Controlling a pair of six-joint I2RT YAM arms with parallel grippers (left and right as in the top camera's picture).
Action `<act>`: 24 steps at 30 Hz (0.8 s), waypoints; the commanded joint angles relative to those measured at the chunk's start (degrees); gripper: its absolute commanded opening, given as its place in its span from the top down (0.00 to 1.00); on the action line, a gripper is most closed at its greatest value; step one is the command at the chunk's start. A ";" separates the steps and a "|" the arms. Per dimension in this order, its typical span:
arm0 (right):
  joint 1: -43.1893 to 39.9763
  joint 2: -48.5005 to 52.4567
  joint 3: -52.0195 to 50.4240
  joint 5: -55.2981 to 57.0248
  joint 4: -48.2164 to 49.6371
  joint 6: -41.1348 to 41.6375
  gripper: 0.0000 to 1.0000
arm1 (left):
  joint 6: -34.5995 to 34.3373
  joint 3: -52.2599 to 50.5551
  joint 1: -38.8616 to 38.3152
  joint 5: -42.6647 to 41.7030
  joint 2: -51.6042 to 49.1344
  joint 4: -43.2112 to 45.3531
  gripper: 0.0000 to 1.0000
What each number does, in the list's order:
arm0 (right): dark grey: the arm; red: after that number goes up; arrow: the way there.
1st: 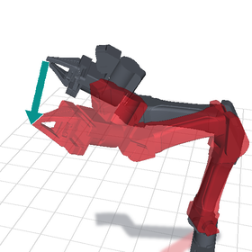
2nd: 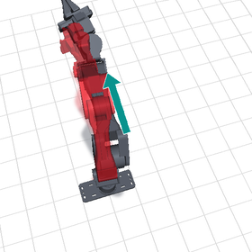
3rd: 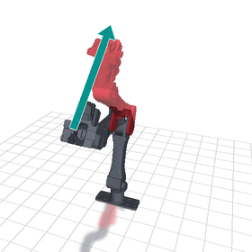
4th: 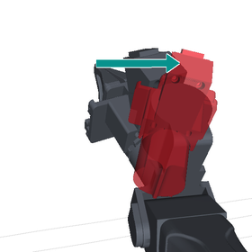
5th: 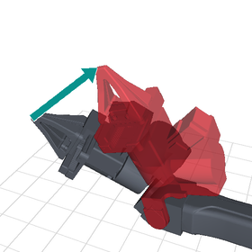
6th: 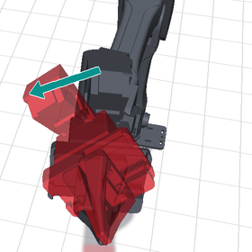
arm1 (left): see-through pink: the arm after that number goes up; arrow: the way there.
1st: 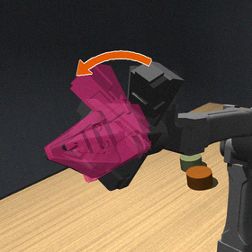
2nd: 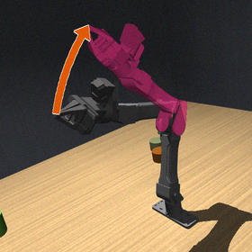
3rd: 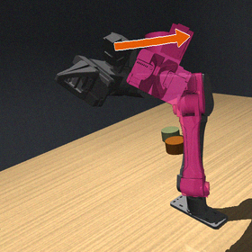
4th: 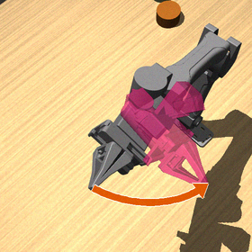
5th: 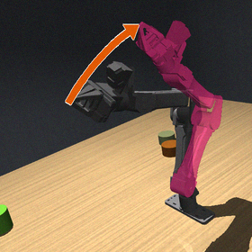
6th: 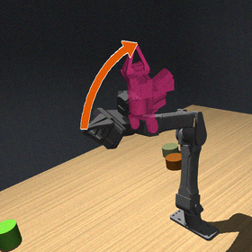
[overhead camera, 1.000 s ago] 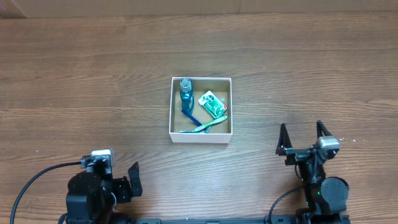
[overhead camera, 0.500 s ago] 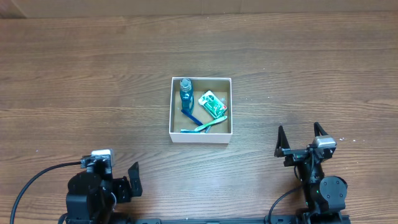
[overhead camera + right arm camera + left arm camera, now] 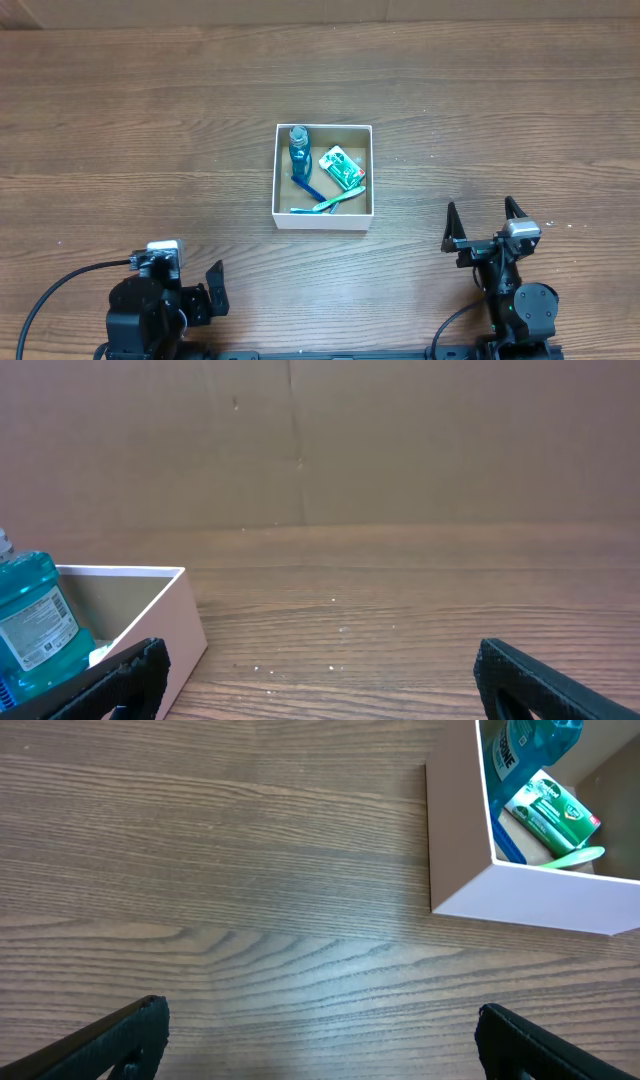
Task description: Pack container
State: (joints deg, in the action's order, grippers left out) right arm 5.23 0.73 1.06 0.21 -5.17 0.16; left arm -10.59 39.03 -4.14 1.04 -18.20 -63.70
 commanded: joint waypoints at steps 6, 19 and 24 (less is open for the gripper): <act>-0.39 -0.57 -0.59 -0.31 0.35 -0.20 0.00 | 8.33 -14.34 -0.24 -0.66 9.46 18.16 0.00; -0.39 -0.57 -0.59 -0.31 0.35 -0.20 0.00 | 19.80 -38.77 0.48 -4.76 18.03 59.74 0.00; -0.39 -0.57 -0.59 -0.31 0.35 -0.20 0.00 | 19.58 -38.75 0.48 -4.70 17.94 59.60 0.00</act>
State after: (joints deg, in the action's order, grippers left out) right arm 5.23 0.73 1.06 0.19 -5.21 0.19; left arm 8.19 0.47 -4.08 -2.46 -0.73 -4.21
